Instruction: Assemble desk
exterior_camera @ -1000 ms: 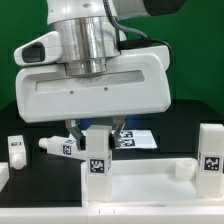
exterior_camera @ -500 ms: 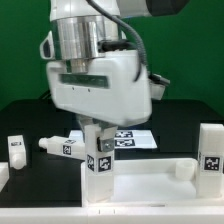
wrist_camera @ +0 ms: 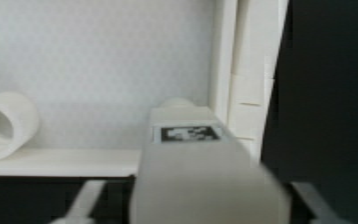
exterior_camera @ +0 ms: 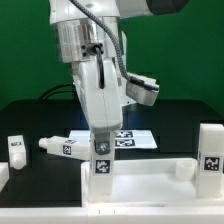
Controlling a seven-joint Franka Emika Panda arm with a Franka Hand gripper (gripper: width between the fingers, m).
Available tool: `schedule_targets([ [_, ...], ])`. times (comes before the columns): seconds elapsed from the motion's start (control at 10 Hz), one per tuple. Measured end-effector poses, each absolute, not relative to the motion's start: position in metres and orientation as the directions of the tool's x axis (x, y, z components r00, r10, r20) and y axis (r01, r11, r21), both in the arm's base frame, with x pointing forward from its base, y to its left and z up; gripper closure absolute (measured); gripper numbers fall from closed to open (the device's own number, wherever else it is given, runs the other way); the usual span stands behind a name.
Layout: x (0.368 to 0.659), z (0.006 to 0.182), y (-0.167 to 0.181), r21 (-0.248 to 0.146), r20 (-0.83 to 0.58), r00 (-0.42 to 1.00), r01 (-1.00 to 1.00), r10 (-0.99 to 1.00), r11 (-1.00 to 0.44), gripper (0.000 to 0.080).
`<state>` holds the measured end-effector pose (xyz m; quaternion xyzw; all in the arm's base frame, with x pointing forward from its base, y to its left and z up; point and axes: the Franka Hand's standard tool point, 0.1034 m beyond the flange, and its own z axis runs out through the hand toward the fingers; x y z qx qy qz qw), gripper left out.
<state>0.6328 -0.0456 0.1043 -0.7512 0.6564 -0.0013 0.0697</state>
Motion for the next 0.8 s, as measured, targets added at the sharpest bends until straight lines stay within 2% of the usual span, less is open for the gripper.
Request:
schedule_targets([
  [0.1,0.638,0.1084,-0.0465,-0.143,-0.044,0.352,-0.928,-0.935,-0.343,0.0413],
  [0.2,0.6393,0.1079,-0.0454,-0.163,0.001,0.543,-0.829,-0.84,-0.536,0.0235],
  [0.3,0.6368,0.1051,-0.0441,-0.158,0.019,0.661,-0.739,-0.75,-0.655,0.0167],
  [0.7,0.6366,0.105,-0.0453,-0.143,0.061,0.833,-0.537,-0.549,-0.831,0.0151],
  [0.8,0.6374,0.1071,-0.0463,-0.105,0.096,0.937,-0.325,-0.335,-0.94,0.0151],
])
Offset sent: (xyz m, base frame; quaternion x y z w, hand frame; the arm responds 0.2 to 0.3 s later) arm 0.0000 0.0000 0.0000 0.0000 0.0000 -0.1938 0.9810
